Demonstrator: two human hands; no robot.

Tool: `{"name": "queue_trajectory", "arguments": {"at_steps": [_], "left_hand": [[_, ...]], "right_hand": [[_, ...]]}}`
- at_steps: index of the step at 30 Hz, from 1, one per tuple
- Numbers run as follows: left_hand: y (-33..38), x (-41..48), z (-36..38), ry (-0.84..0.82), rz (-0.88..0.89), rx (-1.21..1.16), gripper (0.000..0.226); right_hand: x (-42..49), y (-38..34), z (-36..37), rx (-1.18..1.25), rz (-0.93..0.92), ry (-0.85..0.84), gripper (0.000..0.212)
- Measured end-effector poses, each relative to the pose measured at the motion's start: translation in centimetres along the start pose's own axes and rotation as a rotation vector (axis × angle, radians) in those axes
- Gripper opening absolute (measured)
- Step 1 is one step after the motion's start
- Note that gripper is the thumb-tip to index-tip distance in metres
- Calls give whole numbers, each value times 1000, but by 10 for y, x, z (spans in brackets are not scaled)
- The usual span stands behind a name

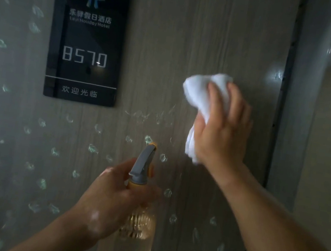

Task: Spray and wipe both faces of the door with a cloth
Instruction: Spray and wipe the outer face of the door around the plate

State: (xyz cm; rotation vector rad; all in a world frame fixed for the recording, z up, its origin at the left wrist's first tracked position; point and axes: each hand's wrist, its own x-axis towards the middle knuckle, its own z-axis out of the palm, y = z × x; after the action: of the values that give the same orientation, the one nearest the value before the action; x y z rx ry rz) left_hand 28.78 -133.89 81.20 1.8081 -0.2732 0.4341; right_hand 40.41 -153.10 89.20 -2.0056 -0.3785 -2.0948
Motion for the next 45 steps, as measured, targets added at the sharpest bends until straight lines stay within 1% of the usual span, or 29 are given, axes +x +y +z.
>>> {"name": "queue_trajectory", "arguments": {"at_steps": [3, 7, 11, 14, 17, 19, 21, 23, 25, 27, 30, 33, 36, 38, 40, 43, 45], "left_hand": [[8, 0, -2, 18, 26, 14, 25], [11, 0, -3, 27, 27, 24, 14], [9, 0, -2, 16, 34, 39, 19], [6, -1, -4, -8, 10, 15, 31], [0, 0, -10, 10, -9, -1, 35], [-3, -1, -14, 40, 0, 12, 36], [-5, -4, -17, 51, 5, 21, 40], [-7, -7, -18, 44, -4, 23, 34], [-10, -9, -19, 46, -12, 23, 27], [-11, -8, -21, 57, -18, 30, 28], [-9, -7, -24, 63, -28, 39, 30], [-6, -5, -26, 55, -36, 14, 25], [-4, -5, -30, 64, -32, -3, 29], [-6, -6, -33, 69, -30, -6, 30], [-7, -8, -37, 75, -28, -12, 32], [-8, -12, -40, 90, -18, -16, 39], [-7, -16, -41, 79, -24, -11, 37]], "right_hand": [[51, 1, 3, -5, 116, 33, 57], [57, 3, 6, -8, 127, 43, 58], [56, 4, 7, 4, 131, 51, 58], [50, 2, 5, 4, 113, 26, 58], [20, -5, 1, 7, -59, -20, 60], [-22, -13, -2, 59, -183, -80, 64], [-71, -21, -6, 73, -288, -152, 62], [-104, -25, -9, 43, -375, -201, 60], [-108, -22, -8, 39, -417, -216, 57], [-91, -23, -8, 62, -398, -204, 58], [-35, -27, -2, 81, -270, -128, 64], [36, -34, 8, 48, -122, -49, 61], [64, -37, 14, 28, -62, -22, 58], [51, -39, 12, 26, -111, -22, 58], [16, -41, 7, 55, -232, -49, 61], [-59, -40, -1, 85, -430, -167, 59], [-87, -36, -5, 50, -511, -229, 58]]}}
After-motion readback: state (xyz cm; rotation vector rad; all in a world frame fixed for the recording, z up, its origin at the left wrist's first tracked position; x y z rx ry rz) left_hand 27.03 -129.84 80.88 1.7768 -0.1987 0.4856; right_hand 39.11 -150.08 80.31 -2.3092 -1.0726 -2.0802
